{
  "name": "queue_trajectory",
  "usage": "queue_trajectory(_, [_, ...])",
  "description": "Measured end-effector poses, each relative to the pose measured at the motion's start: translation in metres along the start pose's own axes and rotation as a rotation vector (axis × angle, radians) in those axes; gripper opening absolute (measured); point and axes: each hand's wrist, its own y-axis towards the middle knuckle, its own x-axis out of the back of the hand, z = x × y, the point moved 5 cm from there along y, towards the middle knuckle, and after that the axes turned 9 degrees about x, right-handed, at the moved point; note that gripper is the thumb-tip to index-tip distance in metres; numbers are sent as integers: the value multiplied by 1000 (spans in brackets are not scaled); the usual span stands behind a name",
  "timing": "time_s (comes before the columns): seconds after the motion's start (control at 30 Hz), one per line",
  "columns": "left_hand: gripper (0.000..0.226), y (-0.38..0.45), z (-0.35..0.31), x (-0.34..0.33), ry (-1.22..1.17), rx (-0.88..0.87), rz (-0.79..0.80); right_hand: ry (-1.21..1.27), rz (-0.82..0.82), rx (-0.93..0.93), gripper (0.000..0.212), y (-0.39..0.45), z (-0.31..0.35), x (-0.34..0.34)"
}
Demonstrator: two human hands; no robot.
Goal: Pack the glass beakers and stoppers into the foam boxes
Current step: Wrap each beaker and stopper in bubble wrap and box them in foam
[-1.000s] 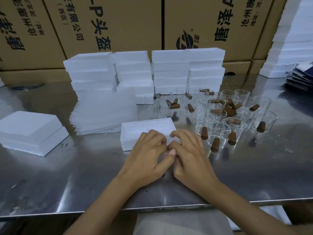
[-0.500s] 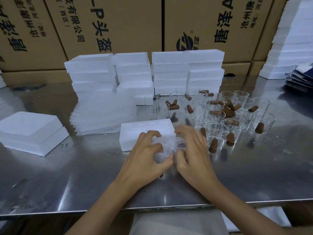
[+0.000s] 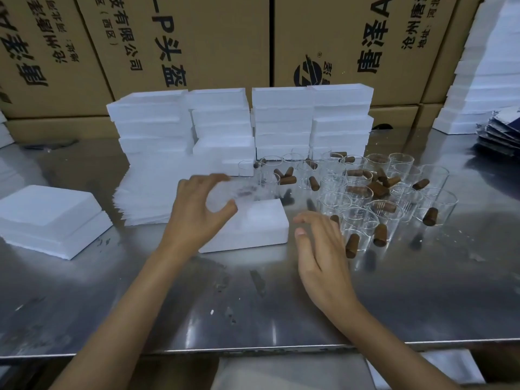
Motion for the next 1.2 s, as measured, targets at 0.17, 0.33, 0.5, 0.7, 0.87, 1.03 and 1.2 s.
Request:
queue_trajectory(0.17, [35,-13,25,-22,52,-1,61,-38,27,-3,18,0,-2,-4])
queue_trajectory(0.33, [40,-11,24,-25,89,28,35,-71,88,-14,20,0,-1,-6])
queue_trajectory(0.5, [34,-12,26,-26,52,6,58,-168,315,22,41,-3,-1,-17])
queue_trajectory(0.7, [45,-13,16,-13,138,-49,25,-204,324,49,42,8,-5,-28])
queue_trajectory(0.87, [26,33,0,13,62,-66,-204,-134,189,1,33,42,-19,-46])
queue_trajectory(1.03, [42,129,9,-7,174,82,50,-173,181,-7,34,68,-30,-66])
queue_trajectory(1.2, [56,195,23,-61,462,156,311,-102,145,4,35,70,-35,-69])
